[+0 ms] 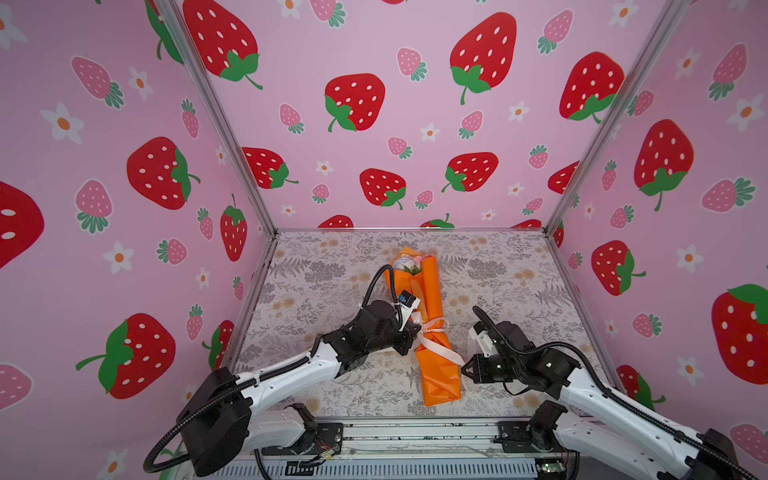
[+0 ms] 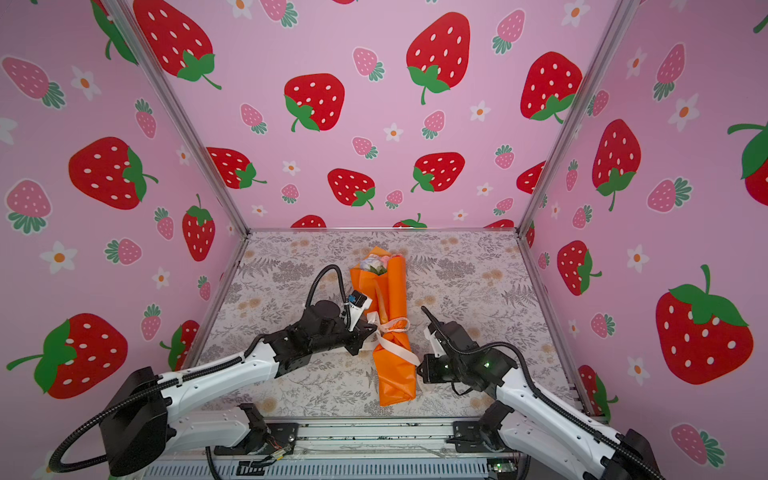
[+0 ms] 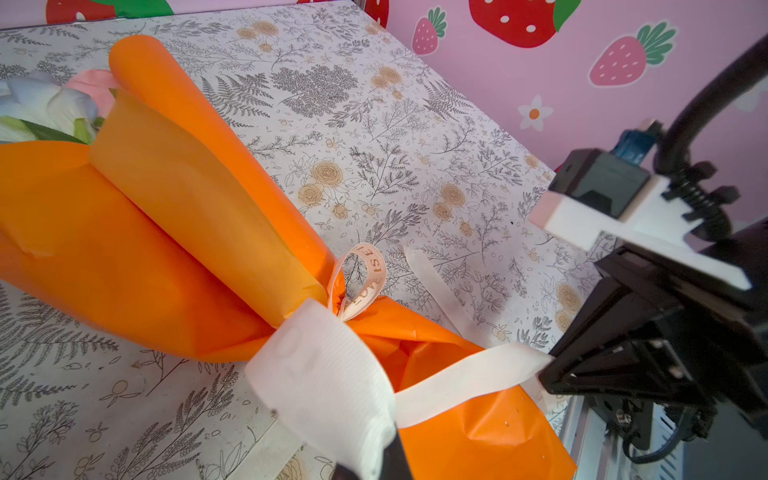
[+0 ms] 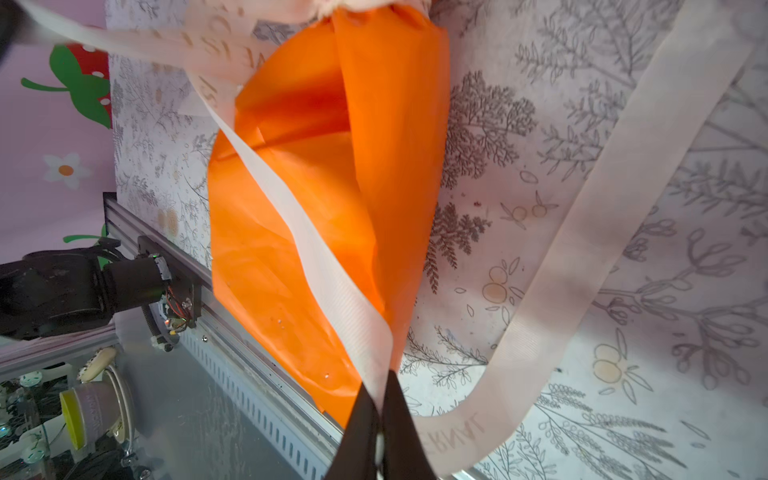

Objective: Tie the bouquet of fake flowers

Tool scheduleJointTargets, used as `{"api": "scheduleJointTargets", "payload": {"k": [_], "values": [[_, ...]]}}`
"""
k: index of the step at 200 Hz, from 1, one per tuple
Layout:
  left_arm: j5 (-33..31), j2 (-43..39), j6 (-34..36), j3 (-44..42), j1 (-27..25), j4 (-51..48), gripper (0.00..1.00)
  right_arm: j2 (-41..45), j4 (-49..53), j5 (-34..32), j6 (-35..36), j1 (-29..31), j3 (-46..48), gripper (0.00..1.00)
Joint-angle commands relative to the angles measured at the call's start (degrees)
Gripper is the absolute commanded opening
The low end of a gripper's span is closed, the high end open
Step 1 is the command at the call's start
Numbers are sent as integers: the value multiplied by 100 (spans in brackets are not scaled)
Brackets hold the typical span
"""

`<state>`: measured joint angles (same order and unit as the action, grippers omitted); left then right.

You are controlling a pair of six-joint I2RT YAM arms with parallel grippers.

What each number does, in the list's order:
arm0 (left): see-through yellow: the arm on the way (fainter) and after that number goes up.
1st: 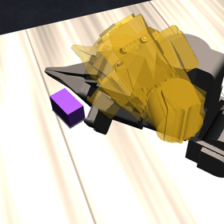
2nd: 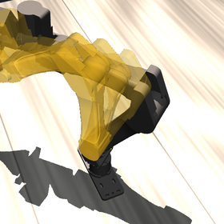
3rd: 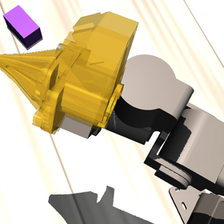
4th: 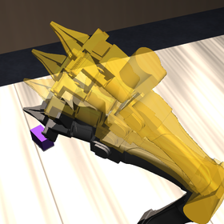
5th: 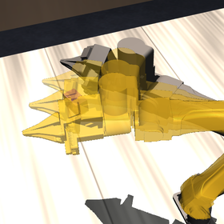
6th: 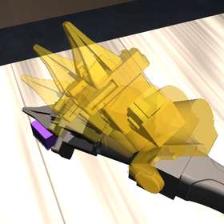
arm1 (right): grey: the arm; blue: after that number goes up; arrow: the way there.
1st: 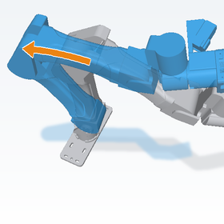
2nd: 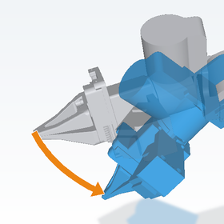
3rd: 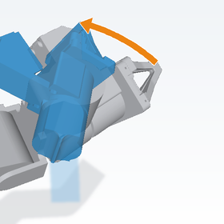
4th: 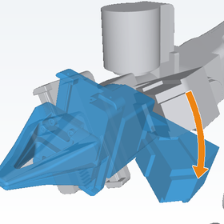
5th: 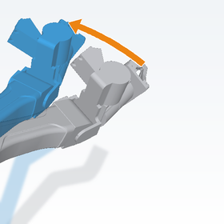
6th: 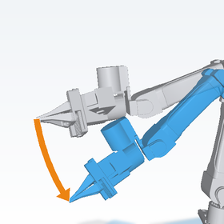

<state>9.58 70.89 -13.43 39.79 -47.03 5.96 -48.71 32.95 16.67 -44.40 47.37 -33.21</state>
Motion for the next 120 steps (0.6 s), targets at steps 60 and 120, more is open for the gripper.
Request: {"api": "scheduleJointTargets", "payload": {"k": [60,120], "values": [[-600,-424,-672,-663,-7,118,3,-1427,442,-1968,710,-35,-1425,5],[-923,-845,-1504,-1614,-6,740,12,-2046,-161,-1733,1127,-173,-1443,5]]}}
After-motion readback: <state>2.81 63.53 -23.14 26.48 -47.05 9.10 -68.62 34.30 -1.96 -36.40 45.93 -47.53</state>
